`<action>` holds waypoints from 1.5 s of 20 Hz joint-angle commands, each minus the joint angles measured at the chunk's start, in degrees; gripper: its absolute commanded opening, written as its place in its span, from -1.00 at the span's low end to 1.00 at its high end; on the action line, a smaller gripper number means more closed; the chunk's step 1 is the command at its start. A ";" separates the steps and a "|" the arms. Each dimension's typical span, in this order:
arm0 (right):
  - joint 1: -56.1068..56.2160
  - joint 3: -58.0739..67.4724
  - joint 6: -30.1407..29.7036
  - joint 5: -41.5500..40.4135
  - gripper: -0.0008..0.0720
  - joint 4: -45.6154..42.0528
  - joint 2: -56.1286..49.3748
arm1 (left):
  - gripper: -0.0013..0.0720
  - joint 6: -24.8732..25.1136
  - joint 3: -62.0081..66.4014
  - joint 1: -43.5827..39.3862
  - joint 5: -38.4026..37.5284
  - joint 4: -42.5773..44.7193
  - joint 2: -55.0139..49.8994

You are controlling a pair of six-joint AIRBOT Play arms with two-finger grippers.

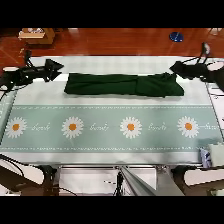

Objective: Fold the shirts.

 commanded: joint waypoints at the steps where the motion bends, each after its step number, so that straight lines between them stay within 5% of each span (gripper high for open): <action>1: -4.87 3.39 5.75 6.80 0.17 -17.25 5.09 | 0.52 -0.02 4.50 2.54 -7.17 -0.28 -0.02; 4: -11.19 4.90 10.64 15.37 0.34 -26.16 5.99 | 0.52 -0.17 5.53 3.19 -12.94 -0.24 0.61; 6: -15.72 4.90 10.40 23.56 0.57 -21.92 3.41 | 0.52 -0.20 5.53 2.86 -15.47 -0.26 0.74; 10: -20.81 4.90 5.33 35.52 0.59 -6.45 -4.66 | 0.51 -0.15 5.53 2.14 -16.96 -0.22 0.72; 13: -19.76 4.90 4.61 32.50 0.59 2.43 -8.17 | 0.51 -0.15 5.53 1.77 -16.96 -0.22 0.61; 26: -6.73 4.92 4.20 18.40 0.53 11.89 -18.40 | 0.51 0.02 5.53 1.33 -16.94 -0.24 0.61; 27: -5.68 4.90 3.76 18.18 0.50 11.85 -18.64 | 0.51 0.02 5.53 1.33 -16.92 -0.24 0.61; 28: -5.01 4.92 2.75 18.01 0.21 11.93 -18.69 | 0.51 0.02 5.53 1.33 -16.83 -0.24 0.61; 30: -4.72 4.92 0.42 18.64 -0.64 15.47 -18.34 | 0.35 0.02 5.53 1.33 -16.68 -0.24 0.61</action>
